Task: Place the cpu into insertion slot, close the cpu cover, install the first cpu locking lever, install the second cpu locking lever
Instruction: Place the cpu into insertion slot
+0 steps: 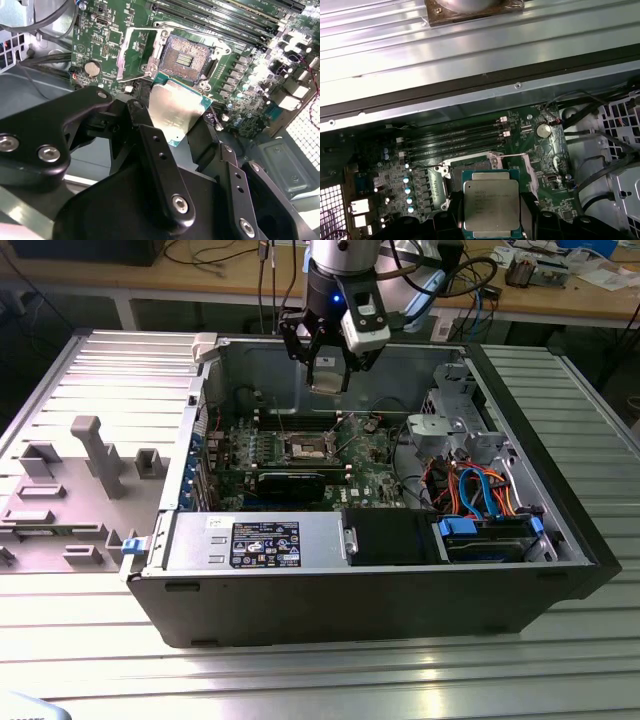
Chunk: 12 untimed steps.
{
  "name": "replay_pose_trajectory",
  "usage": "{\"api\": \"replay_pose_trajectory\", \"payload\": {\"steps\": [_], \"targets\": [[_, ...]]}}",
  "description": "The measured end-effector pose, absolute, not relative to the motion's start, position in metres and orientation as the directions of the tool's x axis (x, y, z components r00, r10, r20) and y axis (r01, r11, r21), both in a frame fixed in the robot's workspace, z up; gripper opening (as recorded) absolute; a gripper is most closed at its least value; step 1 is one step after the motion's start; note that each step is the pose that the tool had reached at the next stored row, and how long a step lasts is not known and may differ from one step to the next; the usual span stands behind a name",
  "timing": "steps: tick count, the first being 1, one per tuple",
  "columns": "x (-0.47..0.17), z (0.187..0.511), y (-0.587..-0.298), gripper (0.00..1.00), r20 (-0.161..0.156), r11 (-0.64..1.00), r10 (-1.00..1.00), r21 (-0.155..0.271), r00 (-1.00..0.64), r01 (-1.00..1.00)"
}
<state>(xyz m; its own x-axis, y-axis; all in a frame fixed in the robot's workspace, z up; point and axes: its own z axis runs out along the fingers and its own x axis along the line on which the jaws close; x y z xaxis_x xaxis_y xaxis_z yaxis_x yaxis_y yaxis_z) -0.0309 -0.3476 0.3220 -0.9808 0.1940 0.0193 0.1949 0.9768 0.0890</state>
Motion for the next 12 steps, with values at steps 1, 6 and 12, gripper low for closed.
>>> {"api": "replay_pose_trajectory", "payload": {"steps": [1,6,12], "targets": [[-0.0309,0.322,-0.3476,0.55,0.019,0.976,0.199,0.089,-0.98,0.2],[-0.0309,0.3218,-0.3476,0.55,0.019,0.971,0.221,0.089,-0.975,0.222],[-0.0309,0.3215,-0.3476,0.55,0.019,0.963,0.253,0.089,-0.967,0.254]]}}
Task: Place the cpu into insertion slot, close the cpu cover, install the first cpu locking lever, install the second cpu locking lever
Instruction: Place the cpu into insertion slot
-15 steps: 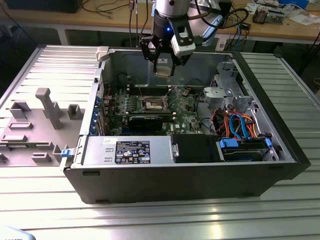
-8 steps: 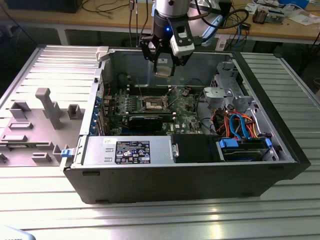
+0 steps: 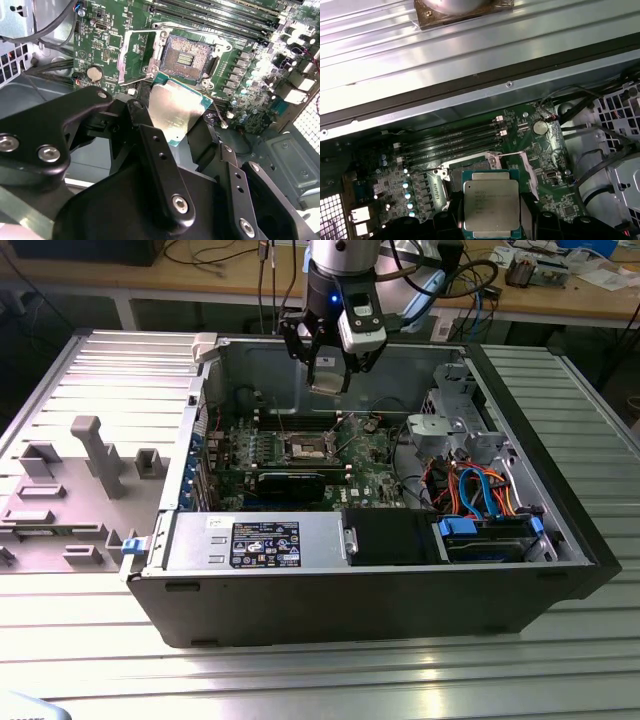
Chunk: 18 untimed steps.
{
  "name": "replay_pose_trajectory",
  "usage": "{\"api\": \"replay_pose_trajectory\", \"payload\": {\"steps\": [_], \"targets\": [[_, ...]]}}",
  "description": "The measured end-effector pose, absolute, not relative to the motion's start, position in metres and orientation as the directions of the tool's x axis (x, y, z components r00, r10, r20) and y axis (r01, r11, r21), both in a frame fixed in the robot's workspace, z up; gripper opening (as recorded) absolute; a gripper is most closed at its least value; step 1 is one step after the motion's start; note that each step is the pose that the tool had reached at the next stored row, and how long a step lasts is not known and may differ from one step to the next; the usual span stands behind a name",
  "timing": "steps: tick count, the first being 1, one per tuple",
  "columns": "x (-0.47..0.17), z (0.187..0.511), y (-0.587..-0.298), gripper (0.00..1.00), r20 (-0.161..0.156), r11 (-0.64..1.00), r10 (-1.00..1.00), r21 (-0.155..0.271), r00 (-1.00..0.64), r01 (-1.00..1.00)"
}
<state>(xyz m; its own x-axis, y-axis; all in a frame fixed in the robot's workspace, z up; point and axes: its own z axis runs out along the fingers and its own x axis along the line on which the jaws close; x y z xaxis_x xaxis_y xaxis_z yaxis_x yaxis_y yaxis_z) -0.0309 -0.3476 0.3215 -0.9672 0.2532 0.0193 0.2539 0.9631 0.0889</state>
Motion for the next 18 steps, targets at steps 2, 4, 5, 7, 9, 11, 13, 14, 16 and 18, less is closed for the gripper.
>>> {"api": "replay_pose_trajectory", "payload": {"steps": [2,4,5,7,9,11,13,14,16,18], "targets": [[-0.0309,0.3214,-0.3476,0.55,0.019,0.961,0.262,0.089,-0.965,0.262],[-0.0309,0.3213,-0.3476,0.55,0.019,0.959,0.269,0.089,-0.963,0.27],[-0.0309,0.3213,-0.3476,0.55,0.019,0.957,0.274,0.089,-0.962,0.275],[-0.0309,0.3213,-0.3477,0.55,0.019,0.955,0.281,0.089,-0.96,0.282],[-0.0309,0.3212,-0.3477,0.55,0.019,0.953,0.288,0.089,-0.957,0.289],[-0.0309,0.3211,-0.3476,0.55,0.019,0.951,0.295,0.089,-0.955,0.295],[-0.0309,0.3211,-0.3477,0.55,0.019,0.948,0.304,0.089,-0.952,0.305],[-0.0309,0.321,-0.3476,0.55,0.019,0.946,0.31,0.089,-0.95,0.311],[-0.0309,0.3209,-0.3477,0.55,0.019,0.943,0.322,0.089,-0.947,0.322],[-0.0309,0.3209,-0.3477,0.55,0.019,0.94,0.328,0.089,-0.944,0.329]]}}
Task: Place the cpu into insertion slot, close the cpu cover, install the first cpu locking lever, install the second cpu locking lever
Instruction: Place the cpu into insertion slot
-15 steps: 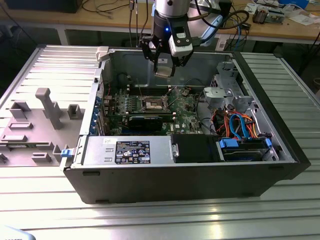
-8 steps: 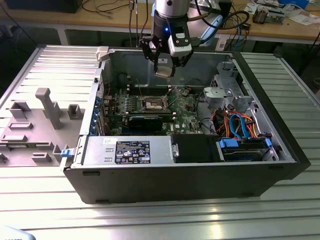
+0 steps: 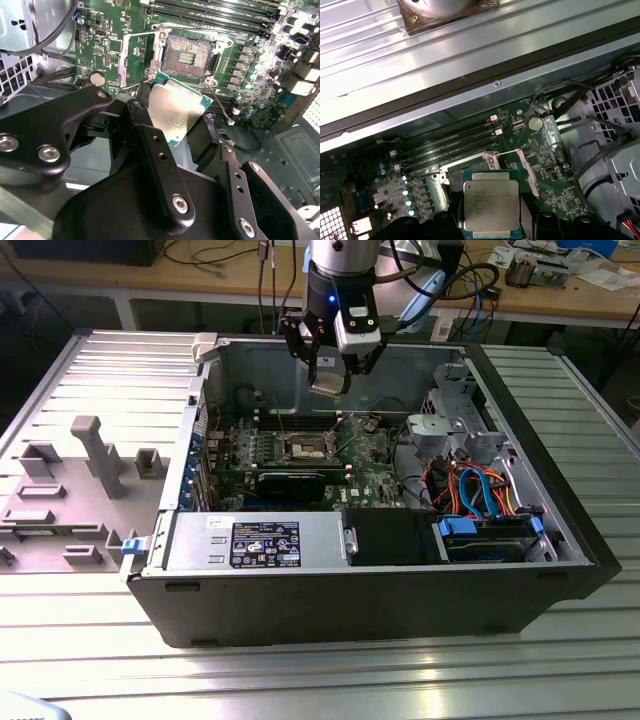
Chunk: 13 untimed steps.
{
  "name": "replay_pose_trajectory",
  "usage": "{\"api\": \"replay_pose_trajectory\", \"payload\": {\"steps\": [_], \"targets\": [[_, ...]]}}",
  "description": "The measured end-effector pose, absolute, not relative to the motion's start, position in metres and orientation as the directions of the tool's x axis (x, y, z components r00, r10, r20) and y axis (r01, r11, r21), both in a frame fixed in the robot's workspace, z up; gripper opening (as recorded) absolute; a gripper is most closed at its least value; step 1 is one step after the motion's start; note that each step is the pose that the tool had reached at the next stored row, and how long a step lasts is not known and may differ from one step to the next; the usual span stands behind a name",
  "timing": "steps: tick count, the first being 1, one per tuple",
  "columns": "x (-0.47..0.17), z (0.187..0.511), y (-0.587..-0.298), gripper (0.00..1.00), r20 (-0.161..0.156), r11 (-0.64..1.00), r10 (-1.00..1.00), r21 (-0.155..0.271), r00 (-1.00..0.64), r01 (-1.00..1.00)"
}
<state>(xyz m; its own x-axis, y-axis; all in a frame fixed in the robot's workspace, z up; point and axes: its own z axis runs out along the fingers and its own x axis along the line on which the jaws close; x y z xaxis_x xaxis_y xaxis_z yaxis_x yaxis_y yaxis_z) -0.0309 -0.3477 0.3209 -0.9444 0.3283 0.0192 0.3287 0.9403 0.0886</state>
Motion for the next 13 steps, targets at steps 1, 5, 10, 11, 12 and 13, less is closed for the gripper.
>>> {"api": "replay_pose_trajectory", "payload": {"steps": [1,5,10,11,12,13], "targets": [[-0.0309,0.3209,-0.3477,0.55,0.019,0.938,0.334,0.089,-0.942,0.334],[-0.0309,0.3207,-0.3476,0.55,0.019,0.932,0.351,0.089,-0.936,0.351],[-0.0309,0.3205,-0.3477,0.55,0.019,0.922,0.376,0.089,-0.926,0.376],[-0.0309,0.3205,-0.3477,0.55,0.019,0.921,0.379,0.089,-0.925,0.379],[-0.0309,0.3204,-0.3477,0.55,0.019,0.92,0.383,0.089,-0.924,0.383],[-0.0309,0.3204,-0.3477,0.55,0.019,0.918,0.386,0.089,-0.922,0.386]]}}
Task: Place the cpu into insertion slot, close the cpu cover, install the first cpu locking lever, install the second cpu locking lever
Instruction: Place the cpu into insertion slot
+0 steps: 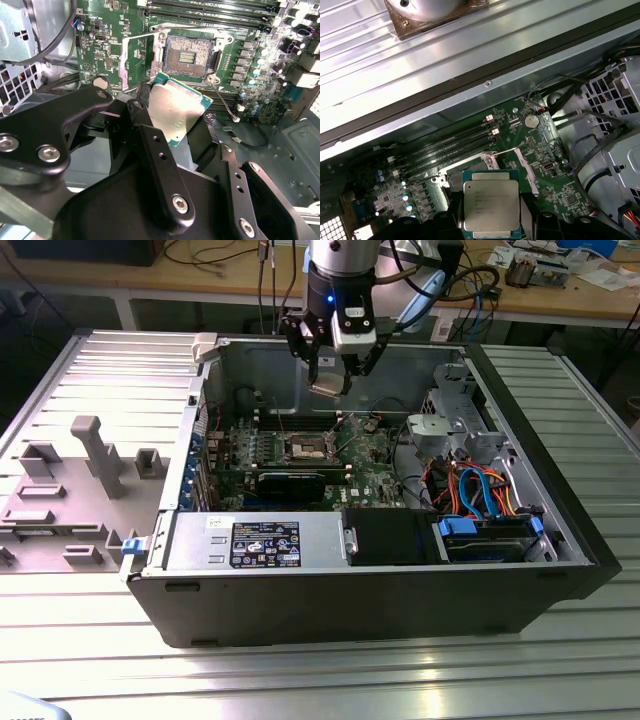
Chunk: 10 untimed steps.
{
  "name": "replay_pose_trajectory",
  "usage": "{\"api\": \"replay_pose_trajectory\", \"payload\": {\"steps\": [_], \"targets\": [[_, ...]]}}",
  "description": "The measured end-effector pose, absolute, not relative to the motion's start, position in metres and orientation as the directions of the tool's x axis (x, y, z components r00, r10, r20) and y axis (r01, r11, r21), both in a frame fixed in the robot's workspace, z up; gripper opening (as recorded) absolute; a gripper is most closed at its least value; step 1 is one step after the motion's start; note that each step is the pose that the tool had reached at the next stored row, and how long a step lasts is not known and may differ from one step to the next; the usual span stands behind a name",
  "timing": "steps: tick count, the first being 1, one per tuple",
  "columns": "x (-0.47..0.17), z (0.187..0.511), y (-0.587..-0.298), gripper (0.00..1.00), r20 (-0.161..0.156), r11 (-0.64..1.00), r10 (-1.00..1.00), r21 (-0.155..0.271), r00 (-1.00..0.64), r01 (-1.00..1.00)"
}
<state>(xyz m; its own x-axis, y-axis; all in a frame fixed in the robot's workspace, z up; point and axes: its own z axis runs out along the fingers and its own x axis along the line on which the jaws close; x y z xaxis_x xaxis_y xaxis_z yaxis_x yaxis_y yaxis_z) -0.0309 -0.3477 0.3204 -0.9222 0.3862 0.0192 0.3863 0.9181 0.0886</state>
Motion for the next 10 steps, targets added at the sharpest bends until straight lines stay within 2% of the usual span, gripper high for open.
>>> {"api": "replay_pose_trajectory", "payload": {"steps": [10], "targets": [[-0.0309,0.3199,-0.3476,0.55,0.019,0.896,0.436,0.089,-0.9,0.436]]}}
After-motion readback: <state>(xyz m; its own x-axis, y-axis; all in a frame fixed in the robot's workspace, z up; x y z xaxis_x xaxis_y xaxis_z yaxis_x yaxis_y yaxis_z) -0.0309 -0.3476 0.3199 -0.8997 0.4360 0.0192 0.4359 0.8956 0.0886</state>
